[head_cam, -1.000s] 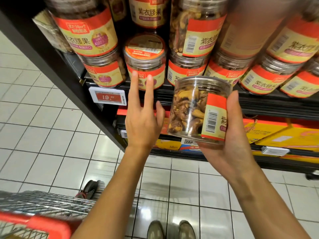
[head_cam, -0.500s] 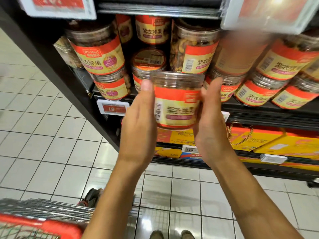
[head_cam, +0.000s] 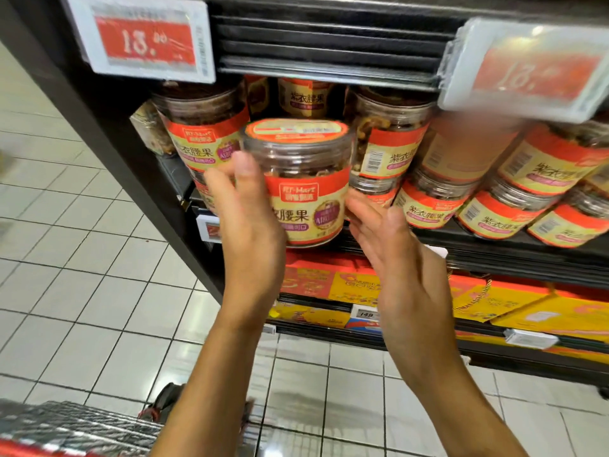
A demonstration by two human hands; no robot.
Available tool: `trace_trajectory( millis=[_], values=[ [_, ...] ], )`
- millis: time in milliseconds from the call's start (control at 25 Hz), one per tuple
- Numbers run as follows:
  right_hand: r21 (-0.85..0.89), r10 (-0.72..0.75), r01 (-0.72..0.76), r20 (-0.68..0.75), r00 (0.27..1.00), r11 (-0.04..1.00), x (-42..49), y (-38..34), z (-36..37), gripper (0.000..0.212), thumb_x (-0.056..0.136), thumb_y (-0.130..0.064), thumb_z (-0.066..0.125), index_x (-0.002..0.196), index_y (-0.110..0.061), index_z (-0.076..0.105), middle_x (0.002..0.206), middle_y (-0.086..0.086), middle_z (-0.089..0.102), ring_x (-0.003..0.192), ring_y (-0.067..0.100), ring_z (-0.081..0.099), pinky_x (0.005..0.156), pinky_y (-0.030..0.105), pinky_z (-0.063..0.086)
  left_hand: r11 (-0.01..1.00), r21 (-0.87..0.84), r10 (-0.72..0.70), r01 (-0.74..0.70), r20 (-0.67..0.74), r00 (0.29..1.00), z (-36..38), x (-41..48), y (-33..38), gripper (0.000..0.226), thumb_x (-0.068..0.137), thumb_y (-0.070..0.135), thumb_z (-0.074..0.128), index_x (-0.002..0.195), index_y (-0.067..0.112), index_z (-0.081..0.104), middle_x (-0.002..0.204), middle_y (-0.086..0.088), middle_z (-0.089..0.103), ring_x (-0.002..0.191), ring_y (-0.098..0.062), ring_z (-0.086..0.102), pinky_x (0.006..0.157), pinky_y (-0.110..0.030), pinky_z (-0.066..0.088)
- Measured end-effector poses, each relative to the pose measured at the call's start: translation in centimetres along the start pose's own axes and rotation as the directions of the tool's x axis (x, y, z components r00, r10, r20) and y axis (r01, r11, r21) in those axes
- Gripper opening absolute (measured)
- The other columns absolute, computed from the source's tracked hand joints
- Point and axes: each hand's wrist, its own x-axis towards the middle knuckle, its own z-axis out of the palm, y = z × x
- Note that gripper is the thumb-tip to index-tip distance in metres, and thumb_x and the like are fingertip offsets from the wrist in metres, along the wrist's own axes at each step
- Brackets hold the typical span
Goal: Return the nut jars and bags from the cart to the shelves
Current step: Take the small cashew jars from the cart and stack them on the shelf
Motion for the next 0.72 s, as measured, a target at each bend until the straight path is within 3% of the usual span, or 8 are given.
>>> trace_trajectory(
  millis=[120, 280, 400, 520, 640, 720],
  values=[
    [0.053, -0.019, 0.019, -0.008, 1.000, 0.998, 0.6, 0.5, 0.4, 0.033, 0.085, -0.052, 0.035, 0.104, -0.041, 0.060, 0.127, -0.016, 0.059, 0.125, 0.000, 0.048, 0.106, 0.026, 0.038, 0.994, 0.106, -0.007, 0.007, 0.000, 1.000, -0.3, 0.9, 0.1, 0.059, 0.088, 0.059, 0.021, 0.115, 0.020, 0.055, 0.124, -0.016, 0.052, 0.123, -0.025, 0.050, 0.103, -0.044, 0.042],
    [0.086, -0.062, 0.062, 0.000, 0.998, 0.994, 2.3, 0.9, 1.0, 0.031, 0.088, -0.049, 0.035, 0.111, -0.042, 0.054, 0.140, -0.008, 0.049, 0.132, 0.001, 0.040, 0.111, 0.030, 0.032, 0.999, 0.030, -0.029, 0.026, 0.102, 0.994, -0.3, 1.6, 0.0, 0.066, 0.091, 0.053, 0.017, 0.139, 0.016, 0.043, 0.141, -0.012, 0.046, 0.133, -0.022, 0.043, 0.110, -0.043, 0.035],
    [0.004, -0.065, 0.065, 0.021, 0.998, 0.998, 4.8, 1.1, 1.8, 0.031, 0.094, -0.042, 0.035, 0.123, -0.039, 0.045, 0.145, -0.009, 0.040, 0.134, -0.003, 0.033, 0.111, 0.018, 0.028, 1.000, -0.020, 0.012, -0.009, 0.107, 0.994, 0.0, 2.2, -0.5, 0.059, 0.096, 0.042, 0.018, 0.140, 0.008, 0.036, 0.139, -0.006, 0.049, 0.128, -0.010, 0.048, 0.104, -0.026, 0.041],
    [-0.197, -0.008, 0.009, 0.008, 1.000, 0.980, 6.3, 1.8, 1.9, 0.046, 0.097, -0.038, 0.029, 0.138, -0.022, 0.042, 0.147, -0.008, 0.036, 0.136, -0.003, 0.028, 0.113, 0.014, 0.022, 0.986, 0.169, -0.012, -0.008, 0.117, 0.993, -0.1, 2.4, -1.3, 0.048, 0.101, 0.038, 0.016, 0.138, 0.016, 0.037, 0.134, 0.011, 0.046, 0.121, 0.011, 0.043, 0.099, -0.010, 0.034],
    [-0.301, -0.015, 0.000, -0.048, 0.999, 0.954, 6.4, 2.3, 2.0, 0.044, 0.099, -0.035, 0.030, 0.135, -0.017, 0.048, 0.143, -0.004, 0.042, 0.129, 0.002, 0.039, 0.104, 0.005, 0.027, 0.974, 0.225, -0.013, -0.005, 0.078, 0.997, -1.1, 2.5, -2.1, 0.048, 0.095, 0.045, 0.020, 0.135, 0.029, 0.042, 0.140, 0.004, 0.039, 0.130, -0.004, 0.039, 0.112, -0.031, 0.030],
    [-0.264, -0.051, 0.014, -0.136, 0.989, 0.965, 6.2, 2.4, 2.3, 0.047, 0.096, -0.035, 0.030, 0.126, -0.012, 0.058, 0.127, -0.005, 0.052, 0.118, 0.006, 0.051, 0.102, 0.017, 0.039, 0.990, 0.138, -0.023, 0.011, 0.086, 0.996, -1.5, 2.1, -2.4, 0.048, 0.094, 0.044, 0.024, 0.136, 0.028, 0.040, 0.143, 0.002, 0.040, 0.133, -0.008, 0.039, 0.114, -0.036, 0.030]
  ],
)
